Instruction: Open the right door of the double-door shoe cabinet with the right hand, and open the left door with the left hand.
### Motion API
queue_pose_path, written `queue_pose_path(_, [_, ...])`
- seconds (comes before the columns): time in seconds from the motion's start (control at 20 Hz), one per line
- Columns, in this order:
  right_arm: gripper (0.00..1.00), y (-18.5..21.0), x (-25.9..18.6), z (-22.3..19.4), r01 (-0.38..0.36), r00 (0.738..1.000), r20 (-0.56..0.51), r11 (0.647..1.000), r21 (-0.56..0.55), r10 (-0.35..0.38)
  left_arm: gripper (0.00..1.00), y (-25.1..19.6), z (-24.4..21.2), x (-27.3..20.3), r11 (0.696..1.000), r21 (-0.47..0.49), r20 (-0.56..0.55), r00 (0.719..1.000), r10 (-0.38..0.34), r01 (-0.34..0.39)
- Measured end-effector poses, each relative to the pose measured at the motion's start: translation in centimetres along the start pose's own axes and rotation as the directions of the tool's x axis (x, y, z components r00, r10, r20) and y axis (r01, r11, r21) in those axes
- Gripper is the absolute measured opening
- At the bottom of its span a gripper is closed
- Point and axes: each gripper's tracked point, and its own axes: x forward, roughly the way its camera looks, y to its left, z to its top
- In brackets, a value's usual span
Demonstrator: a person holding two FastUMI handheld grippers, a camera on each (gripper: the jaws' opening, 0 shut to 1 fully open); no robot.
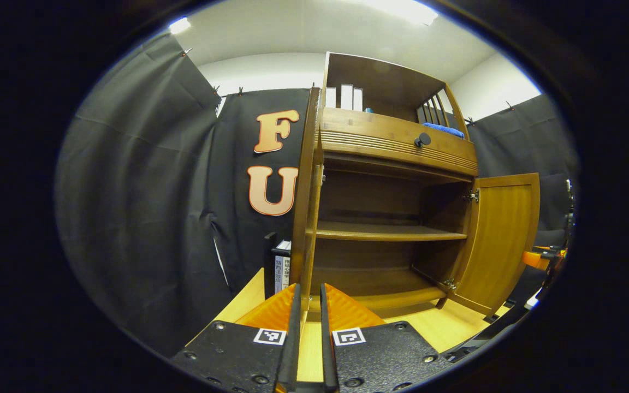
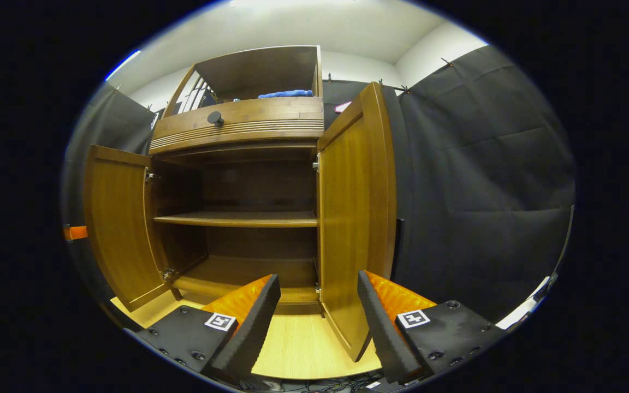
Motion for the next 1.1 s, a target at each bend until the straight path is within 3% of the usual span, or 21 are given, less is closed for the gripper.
queue_pose_path(0.05, [0.93, -0.3, 0.1, 0.1, 0.004, 1.0, 0.001, 1.0, 0.0, -0.004, 0.24, -0.5, 0.1, -0.2, 1.0, -0.005, -0.001, 1.0, -0.01, 0.01])
queue_pose_path(0.1, [0.93, -0.5, 0.1, 0.2, 0.007, 1.0, 0.002, 1.0, 0.002, -0.007, 0.12, -1.0, 0.3, -0.3, 1.0, -0.009, -0.003, 1.0, -0.023, 0.023])
queue_pose_path(0.2, [0.93, -0.9, 0.0, 0.3, 0.009, 1.0, 0.004, 1.0, 0.007, -0.009, 0.27, -1.9, 0.5, -0.6, 0.999, -0.013, -0.001, 0.999, -0.034, 0.034])
queue_pose_path(0.3, [0.89, -1.3, -0.1, 0.2, 0.01, 1.0, 0.003, 1.0, 0.01, -0.01, 0.31, -2.8, 0.8, -0.8, 0.999, -0.024, -0.001, 0.999, -0.047, 0.047])
queue_pose_path(0.4, [0.93, -1.8, -0.4, 0.2, 0.014, 1.0, 0.003, 1.0, 0.007, -0.014, 0.33, -3.3, 1.0, -1.0, 0.999, -0.03, 0.001, 0.999, -0.045, 0.045])
queue_pose_path(0.45, [0.89, -2.0, -0.5, 0.3, 0.016, 1.0, 0.003, 1.0, 0.006, -0.016, 0.4, -3.5, 1.1, -1.0, 0.999, -0.024, 0.005, 0.999, -0.043, 0.044])
queue_pose_path(0.5, [0.92, -2.3, -0.6, 0.4, 0.019, 1.0, 0.004, 1.0, 0.005, -0.019, 0.48, -3.8, 1.2, -1.1, 0.999, -0.023, 0.005, 0.999, -0.046, 0.046])
queue_pose_path(0.6, [0.92, -2.7, -0.9, 0.5, 0.025, 1.0, 0.004, 1.0, 0.003, -0.025, 0.48, -4.4, 1.0, -1.2, 0.998, -0.034, -0.004, 0.998, -0.059, 0.059])
queue_pose_path(0.9, [0.89, -4.5, -2.1, 1.0, 0.051, 0.999, -0.006, 0.999, -0.017, -0.052, 0.74, -3.9, 0.3, -1.4, 0.998, -0.039, -0.02, 0.999, -0.041, 0.04])
queue_pose_path(0.95, [0.89, -4.9, -2.3, 1.1, 0.058, 0.998, -0.005, 0.998, -0.02, -0.059, 0.75, -3.9, 0.2, -1.4, 0.999, -0.037, -0.021, 0.999, -0.037, 0.036])
queue_pose_path(1.0, [0.96, -5.2, -2.5, 1.4, 0.065, 0.998, -0.001, 0.998, -0.019, -0.065, 0.75, -3.8, 0.4, -1.6, 0.999, -0.037, -0.017, 0.999, -0.036, 0.035])
queue_pose_path(1.05, [0.96, -5.4, -2.7, 1.7, 0.069, 0.998, 0.004, 0.997, -0.016, -0.069, 0.79, -3.7, 0.5, -1.6, 0.999, -0.035, -0.012, 0.999, -0.034, 0.034])
queue_pose_path(1.1, [0.89, -5.5, -2.8, 1.9, 0.072, 0.997, 0.011, 0.997, -0.012, -0.072, 0.75, -3.8, 0.6, -1.8, 0.999, -0.031, -0.005, 0.999, -0.034, 0.034])
